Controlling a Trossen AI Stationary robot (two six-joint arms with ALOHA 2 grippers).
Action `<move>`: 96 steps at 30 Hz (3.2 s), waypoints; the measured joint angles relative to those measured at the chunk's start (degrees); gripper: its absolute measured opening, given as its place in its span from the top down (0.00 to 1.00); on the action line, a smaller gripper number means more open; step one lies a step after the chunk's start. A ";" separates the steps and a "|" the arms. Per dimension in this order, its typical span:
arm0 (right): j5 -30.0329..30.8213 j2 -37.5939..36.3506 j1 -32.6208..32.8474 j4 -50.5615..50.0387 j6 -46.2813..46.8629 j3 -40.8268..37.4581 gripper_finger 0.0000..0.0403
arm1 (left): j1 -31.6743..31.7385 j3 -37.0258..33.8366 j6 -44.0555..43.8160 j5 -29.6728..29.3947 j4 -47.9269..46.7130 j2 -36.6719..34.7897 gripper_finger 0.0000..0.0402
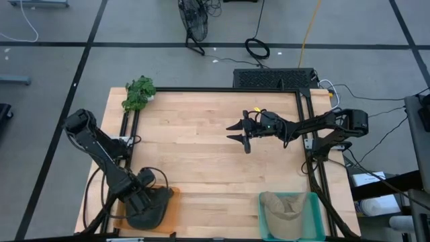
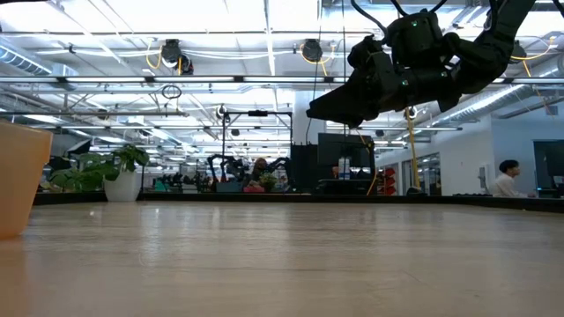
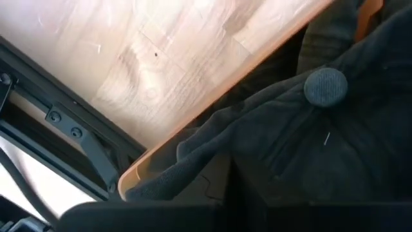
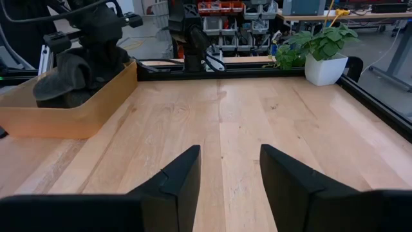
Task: Pick & Place hat
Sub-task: Put the black cap into the orange bin
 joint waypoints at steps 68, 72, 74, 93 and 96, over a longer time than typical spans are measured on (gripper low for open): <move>-0.04 0.00 0.00 2.12 0.39 0.00 0.65 | 6.49 12.22 14.08 -16.24 7.50 8.90 0.94; -0.04 0.01 0.00 2.11 0.42 0.01 0.65 | 6.49 12.22 14.05 -17.34 7.54 8.90 0.94; -0.04 0.00 0.00 2.15 0.42 0.00 0.65 | 6.49 12.22 14.02 -18.59 7.56 8.90 0.94; -0.02 -0.01 0.00 2.14 0.39 -0.01 0.65 | 8.51 12.35 17.54 -11.30 8.34 11.84 0.94; 0.00 -0.01 0.00 2.14 0.39 -0.01 0.65 | 8.99 13.21 17.21 -9.48 8.00 10.82 0.94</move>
